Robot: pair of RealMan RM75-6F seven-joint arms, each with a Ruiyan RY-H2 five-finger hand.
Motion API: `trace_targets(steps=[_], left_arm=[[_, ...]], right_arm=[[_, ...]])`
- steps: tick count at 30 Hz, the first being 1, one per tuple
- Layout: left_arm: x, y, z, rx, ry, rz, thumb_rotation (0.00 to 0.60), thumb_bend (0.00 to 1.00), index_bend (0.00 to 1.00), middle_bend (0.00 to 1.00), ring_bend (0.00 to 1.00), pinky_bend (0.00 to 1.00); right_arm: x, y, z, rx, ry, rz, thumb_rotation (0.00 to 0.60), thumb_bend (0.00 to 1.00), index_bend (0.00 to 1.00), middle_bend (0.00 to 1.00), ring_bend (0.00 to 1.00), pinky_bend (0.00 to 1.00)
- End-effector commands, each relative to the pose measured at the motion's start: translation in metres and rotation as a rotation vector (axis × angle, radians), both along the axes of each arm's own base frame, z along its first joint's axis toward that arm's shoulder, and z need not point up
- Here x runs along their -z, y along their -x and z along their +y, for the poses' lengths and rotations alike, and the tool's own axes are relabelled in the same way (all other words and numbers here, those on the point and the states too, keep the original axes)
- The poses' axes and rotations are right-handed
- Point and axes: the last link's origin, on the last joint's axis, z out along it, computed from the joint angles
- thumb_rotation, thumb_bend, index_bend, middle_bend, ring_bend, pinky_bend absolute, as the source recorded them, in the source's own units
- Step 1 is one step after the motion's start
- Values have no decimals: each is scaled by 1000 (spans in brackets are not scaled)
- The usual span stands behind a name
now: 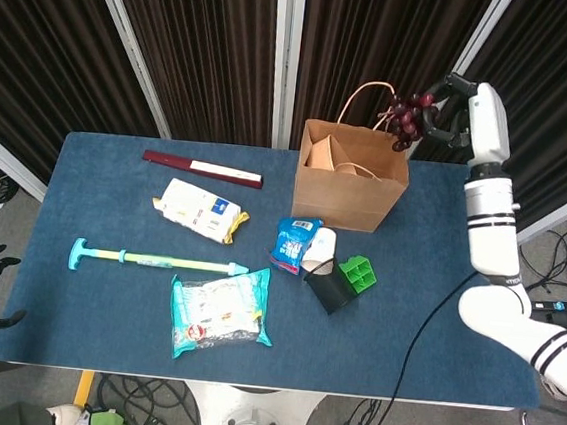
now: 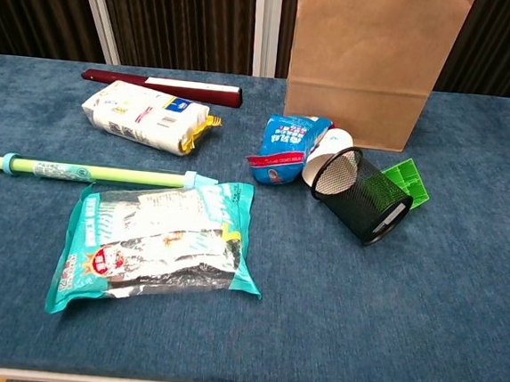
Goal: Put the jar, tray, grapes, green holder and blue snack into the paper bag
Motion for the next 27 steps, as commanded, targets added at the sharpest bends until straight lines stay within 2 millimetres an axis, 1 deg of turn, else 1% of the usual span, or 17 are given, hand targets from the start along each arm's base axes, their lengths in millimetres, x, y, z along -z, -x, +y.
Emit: trace_targets(steps=[1, 3, 4, 5, 8, 9, 10, 11, 12, 14, 17, 19, 21, 23, 24, 25, 27], left_arm=[[0, 0, 0, -3, -1, -1, 600, 95, 321, 236, 235, 225], [0, 1, -1, -6, 0, -1, 600, 95, 321, 236, 235, 225], [0, 2, -1, -8, 0, -1, 600, 95, 321, 236, 235, 225], [0, 2, -1, -9, 1, -2, 600, 95, 321, 236, 235, 225], [0, 3, -1, -12, 1, -2, 600, 95, 322, 236, 235, 225], [0, 3, -1, -12, 1, -1, 600, 95, 322, 236, 235, 225], [0, 3, -1, -11, 1, 0, 600, 95, 322, 236, 235, 225], [0, 3, -1, -10, 1, 0, 600, 95, 321, 236, 235, 225], [0, 3, -1, -9, 1, -1, 600, 95, 321, 236, 235, 225], [0, 3, 0, -4, 1, 0, 600, 96, 322, 236, 235, 225], [0, 2, 2, 2, 0, 0, 600, 95, 322, 236, 235, 225], [0, 1, 3, 7, 1, 1, 600, 95, 321, 236, 235, 225], [-1, 0, 4, 15, 0, 1, 600, 96, 322, 236, 235, 225], [-1, -1, 5, 22, -1, 2, 600, 95, 321, 236, 235, 225], [-1, -1, 6, 25, -2, 3, 600, 95, 321, 236, 235, 225], [-1, -2, 6, 27, -2, 3, 600, 95, 321, 236, 235, 225], [-2, -3, 7, 32, -2, 5, 600, 95, 321, 236, 235, 225]], right_arm=[[30, -8, -19, 41, -52, 53, 600, 667, 689, 530, 436, 739], [46, -6, -23, 59, -78, 94, 600, 645, 654, 527, 427, 705], [53, -5, -24, 65, -94, 113, 600, 616, 619, 514, 409, 679], [59, -4, -25, 70, -111, 129, 600, 562, 554, 481, 366, 627], [77, 1, -25, 79, -192, 188, 600, 321, 280, 303, 171, 413], [79, 2, -24, 79, -210, 203, 600, 228, 168, 233, 96, 330], [81, 3, -23, 78, -222, 216, 600, 176, 105, 192, 58, 282], [81, 3, -22, 73, -228, 226, 600, 105, 31, 133, 15, 212], [80, 3, -21, 67, -228, 226, 600, 55, 3, 96, 1, 172], [74, 2, -18, 55, -220, 207, 600, 10, 0, 65, 0, 145], [58, 4, -9, 30, -198, 172, 600, 0, 0, 54, 0, 130], [45, 9, 1, 8, -185, 145, 600, 0, 0, 61, 0, 124], [33, 17, 18, -18, -170, 117, 600, 0, 0, 101, 0, 127], [24, 29, 35, -40, -151, 104, 600, 0, 2, 162, 13, 170], [18, 38, 48, -54, -141, 106, 600, 9, 19, 207, 40, 220], [15, 46, 58, -63, -136, 111, 600, 23, 45, 246, 73, 269], [9, 66, 82, -77, -135, 118, 600, 72, 149, 337, 163, 380]])
